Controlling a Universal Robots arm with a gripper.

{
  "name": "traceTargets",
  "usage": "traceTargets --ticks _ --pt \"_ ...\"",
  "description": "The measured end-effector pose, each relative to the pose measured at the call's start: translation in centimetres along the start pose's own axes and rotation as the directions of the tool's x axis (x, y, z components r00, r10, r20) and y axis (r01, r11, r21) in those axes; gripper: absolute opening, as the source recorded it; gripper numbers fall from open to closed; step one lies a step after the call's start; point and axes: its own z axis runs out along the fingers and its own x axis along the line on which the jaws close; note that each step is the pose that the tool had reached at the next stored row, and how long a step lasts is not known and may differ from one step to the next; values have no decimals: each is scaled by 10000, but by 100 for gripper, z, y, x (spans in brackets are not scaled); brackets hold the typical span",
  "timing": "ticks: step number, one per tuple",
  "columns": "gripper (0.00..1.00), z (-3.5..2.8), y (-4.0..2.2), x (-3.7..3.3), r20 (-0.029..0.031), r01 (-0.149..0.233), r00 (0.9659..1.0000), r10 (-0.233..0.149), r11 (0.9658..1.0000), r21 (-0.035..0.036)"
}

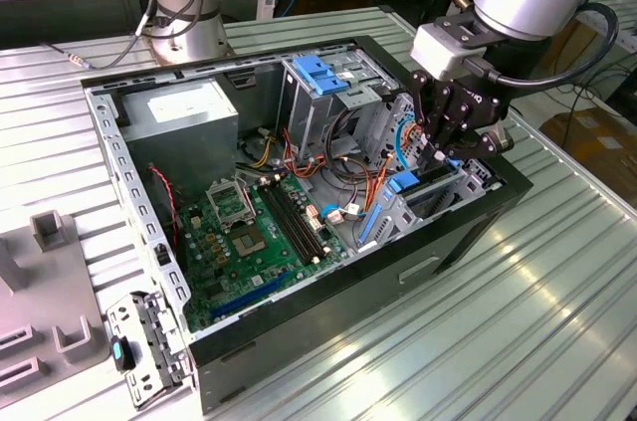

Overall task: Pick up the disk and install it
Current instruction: 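Insert the first disk wire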

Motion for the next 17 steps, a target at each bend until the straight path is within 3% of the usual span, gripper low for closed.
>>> traceTargets --ticks 7,17 --pt "11 13 -103 -3 0 1 10000 -1 10000 0" --pt "11 29 -191 -4 0 0 10000 0 10000 0"
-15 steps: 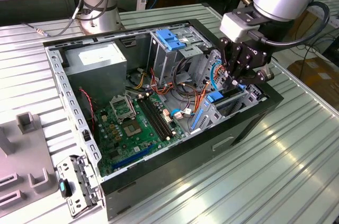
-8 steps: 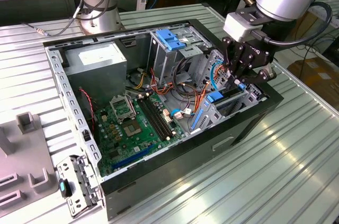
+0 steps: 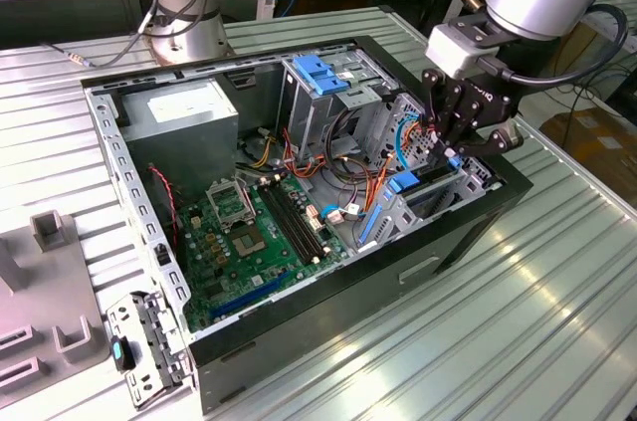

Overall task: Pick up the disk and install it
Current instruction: 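Insert the first disk wire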

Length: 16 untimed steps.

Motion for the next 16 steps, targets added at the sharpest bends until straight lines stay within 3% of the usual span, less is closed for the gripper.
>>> traceTargets --ticks 11,16 --pt "11 5 -70 -2 0 11 10000 -11 10000 0" --pt "11 5 -79 -2 10 443 9990 -443 9990 1"
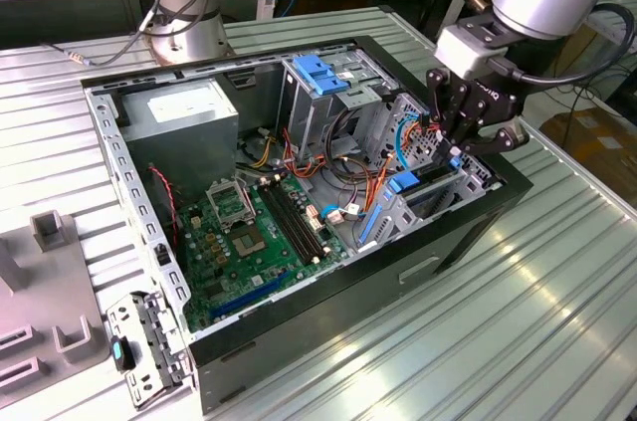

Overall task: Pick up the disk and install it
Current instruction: 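Insert the first disk wire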

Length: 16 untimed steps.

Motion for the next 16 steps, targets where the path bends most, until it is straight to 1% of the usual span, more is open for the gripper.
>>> traceTargets --ticks 4,7,16 --pt "11 0 -51 1 0 4 10000 -4 10000 -20" --pt "11 -2 -75 2 2 14 10000 -14 10000 -38" --pt "11 -13 -88 2 4 37 10000 -37 10000 -51"
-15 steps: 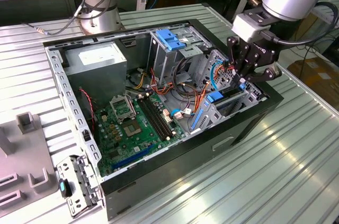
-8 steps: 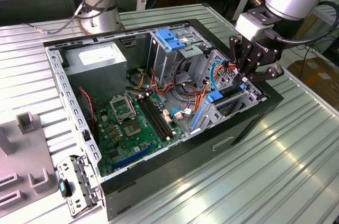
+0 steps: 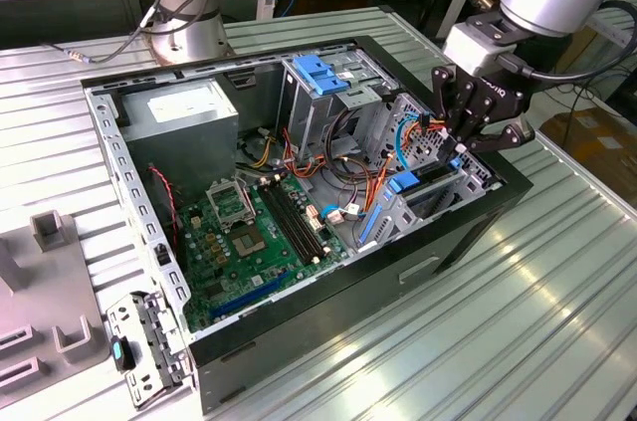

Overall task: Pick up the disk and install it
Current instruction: 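Insert the first disk wire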

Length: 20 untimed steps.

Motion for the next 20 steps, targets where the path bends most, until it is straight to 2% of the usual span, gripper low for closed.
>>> traceTargets --ticks 20 --pt "11 -15 -13 0 4 186 9998 -186 9998 -5"
